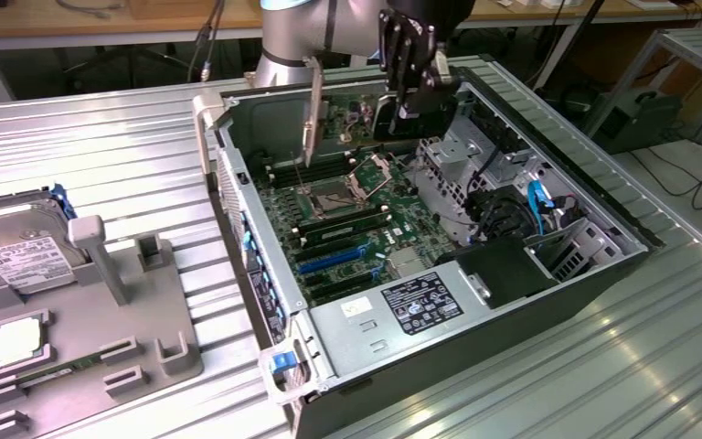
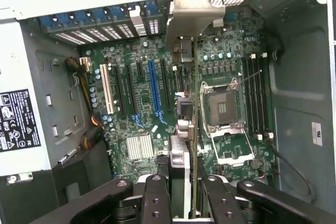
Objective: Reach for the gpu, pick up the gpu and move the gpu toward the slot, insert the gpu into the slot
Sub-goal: 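Insert the gpu into the slot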
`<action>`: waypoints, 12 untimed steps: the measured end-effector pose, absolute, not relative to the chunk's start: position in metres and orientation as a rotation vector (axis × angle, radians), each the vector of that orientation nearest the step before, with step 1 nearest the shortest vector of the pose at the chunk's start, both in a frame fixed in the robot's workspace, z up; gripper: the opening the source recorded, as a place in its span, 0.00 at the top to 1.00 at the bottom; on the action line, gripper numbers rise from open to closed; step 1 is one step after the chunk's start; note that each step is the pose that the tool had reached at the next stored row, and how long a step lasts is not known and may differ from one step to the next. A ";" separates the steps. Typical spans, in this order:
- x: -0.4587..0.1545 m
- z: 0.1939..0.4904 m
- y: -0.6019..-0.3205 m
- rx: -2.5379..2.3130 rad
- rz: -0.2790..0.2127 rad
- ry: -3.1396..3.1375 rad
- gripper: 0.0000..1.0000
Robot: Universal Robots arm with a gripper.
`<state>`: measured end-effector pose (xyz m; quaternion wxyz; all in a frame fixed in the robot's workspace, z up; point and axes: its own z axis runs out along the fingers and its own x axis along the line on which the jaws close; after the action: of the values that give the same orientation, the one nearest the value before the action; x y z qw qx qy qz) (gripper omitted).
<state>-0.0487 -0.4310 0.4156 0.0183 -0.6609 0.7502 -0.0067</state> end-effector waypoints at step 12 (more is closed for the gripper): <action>-0.049 0.409 -0.431 -2.138 -0.048 2.221 0.72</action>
<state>-0.0486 -0.4310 0.4093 0.0291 -0.6932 0.7200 -0.0157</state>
